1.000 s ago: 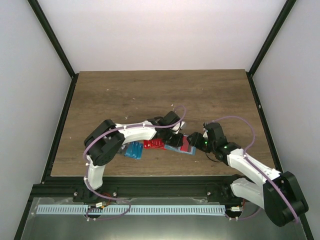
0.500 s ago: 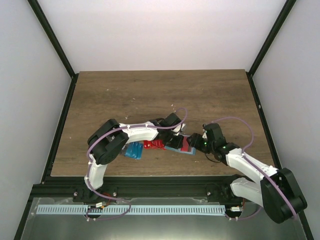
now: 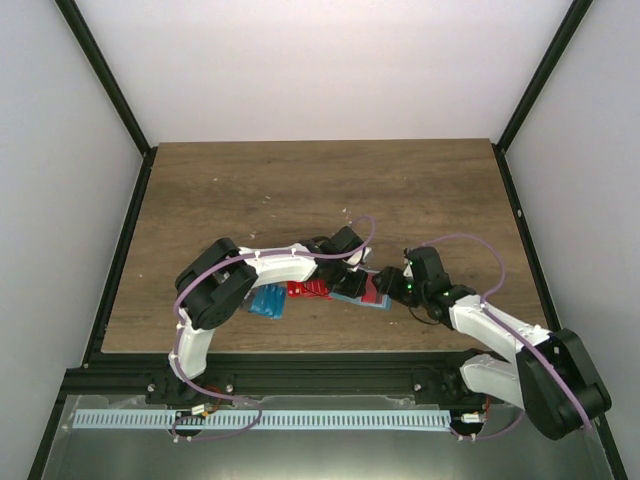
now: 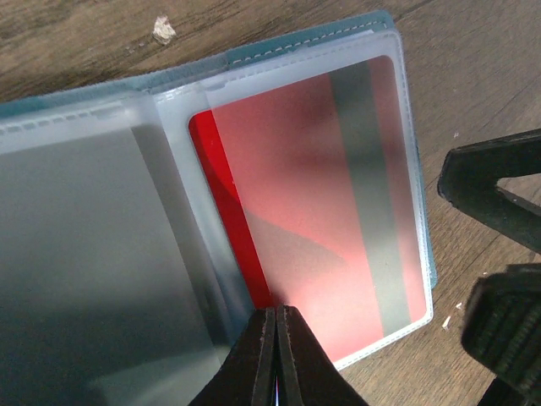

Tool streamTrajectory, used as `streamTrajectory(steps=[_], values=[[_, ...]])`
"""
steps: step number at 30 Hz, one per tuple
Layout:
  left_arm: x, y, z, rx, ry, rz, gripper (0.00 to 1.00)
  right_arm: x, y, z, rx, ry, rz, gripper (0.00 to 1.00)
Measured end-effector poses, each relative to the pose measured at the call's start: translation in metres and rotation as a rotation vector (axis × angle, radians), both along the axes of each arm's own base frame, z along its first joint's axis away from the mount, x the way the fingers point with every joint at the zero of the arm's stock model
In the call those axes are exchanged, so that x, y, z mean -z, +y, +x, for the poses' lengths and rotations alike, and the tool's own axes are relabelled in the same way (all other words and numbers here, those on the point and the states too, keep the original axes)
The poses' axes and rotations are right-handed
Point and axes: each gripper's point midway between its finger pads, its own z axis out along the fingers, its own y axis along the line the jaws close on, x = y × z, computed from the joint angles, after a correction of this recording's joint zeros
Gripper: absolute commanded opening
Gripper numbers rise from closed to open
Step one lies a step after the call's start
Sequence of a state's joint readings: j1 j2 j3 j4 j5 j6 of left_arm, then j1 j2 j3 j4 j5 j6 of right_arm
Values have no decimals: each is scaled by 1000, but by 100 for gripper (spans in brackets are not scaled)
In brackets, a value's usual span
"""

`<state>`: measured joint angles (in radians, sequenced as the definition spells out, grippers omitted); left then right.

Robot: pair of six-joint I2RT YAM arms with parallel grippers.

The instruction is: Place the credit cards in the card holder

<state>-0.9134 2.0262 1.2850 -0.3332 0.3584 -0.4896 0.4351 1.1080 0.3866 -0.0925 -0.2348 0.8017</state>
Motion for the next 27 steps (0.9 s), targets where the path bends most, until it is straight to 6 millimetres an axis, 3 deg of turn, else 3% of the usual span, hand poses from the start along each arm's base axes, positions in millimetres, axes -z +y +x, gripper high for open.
streamTrajectory(steps=[27], values=[[0, 0, 0, 1, 0, 0, 4, 11, 5, 0, -16, 27, 12, 58]])
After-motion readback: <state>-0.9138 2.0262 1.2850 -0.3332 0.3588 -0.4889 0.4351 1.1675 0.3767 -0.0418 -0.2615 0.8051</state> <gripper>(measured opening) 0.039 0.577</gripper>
